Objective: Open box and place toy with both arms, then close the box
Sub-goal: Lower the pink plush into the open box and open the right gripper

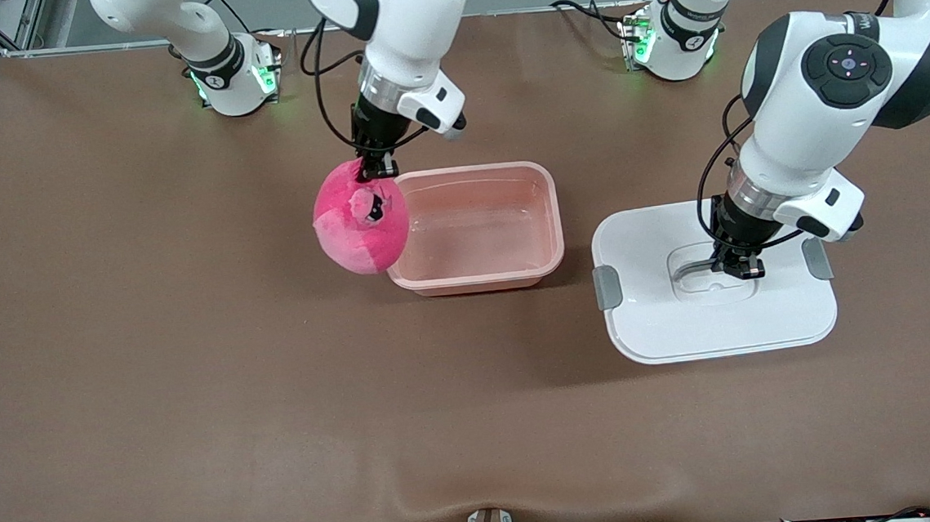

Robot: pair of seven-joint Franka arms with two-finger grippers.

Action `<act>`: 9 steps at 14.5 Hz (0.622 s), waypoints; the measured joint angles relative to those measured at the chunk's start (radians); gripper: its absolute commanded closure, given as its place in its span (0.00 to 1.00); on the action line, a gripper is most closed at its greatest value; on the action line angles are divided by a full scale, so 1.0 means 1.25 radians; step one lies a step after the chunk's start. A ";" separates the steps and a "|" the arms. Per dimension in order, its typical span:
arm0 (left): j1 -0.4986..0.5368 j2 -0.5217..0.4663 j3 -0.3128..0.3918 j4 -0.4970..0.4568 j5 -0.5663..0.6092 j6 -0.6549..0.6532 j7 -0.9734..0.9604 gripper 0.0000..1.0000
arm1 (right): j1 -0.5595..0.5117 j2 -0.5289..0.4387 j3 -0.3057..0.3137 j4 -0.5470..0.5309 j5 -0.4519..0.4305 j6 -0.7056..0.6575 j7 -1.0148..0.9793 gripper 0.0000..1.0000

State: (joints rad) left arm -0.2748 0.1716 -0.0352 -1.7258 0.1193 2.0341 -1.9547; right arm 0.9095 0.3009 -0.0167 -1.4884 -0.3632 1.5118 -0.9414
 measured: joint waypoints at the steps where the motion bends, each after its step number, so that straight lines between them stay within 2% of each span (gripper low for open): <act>1: 0.000 0.000 -0.001 -0.001 0.000 0.000 0.000 1.00 | 0.010 0.006 0.000 0.000 -0.001 -0.004 0.028 1.00; 9: 0.000 0.000 -0.002 -0.003 0.000 0.000 0.000 1.00 | 0.023 0.038 -0.003 0.000 -0.005 -0.008 0.074 1.00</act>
State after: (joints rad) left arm -0.2744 0.1715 -0.0380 -1.7294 0.1193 2.0341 -1.9545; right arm 0.9386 0.3488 -0.0199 -1.4885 -0.3694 1.5014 -0.8485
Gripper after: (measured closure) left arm 0.930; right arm 0.877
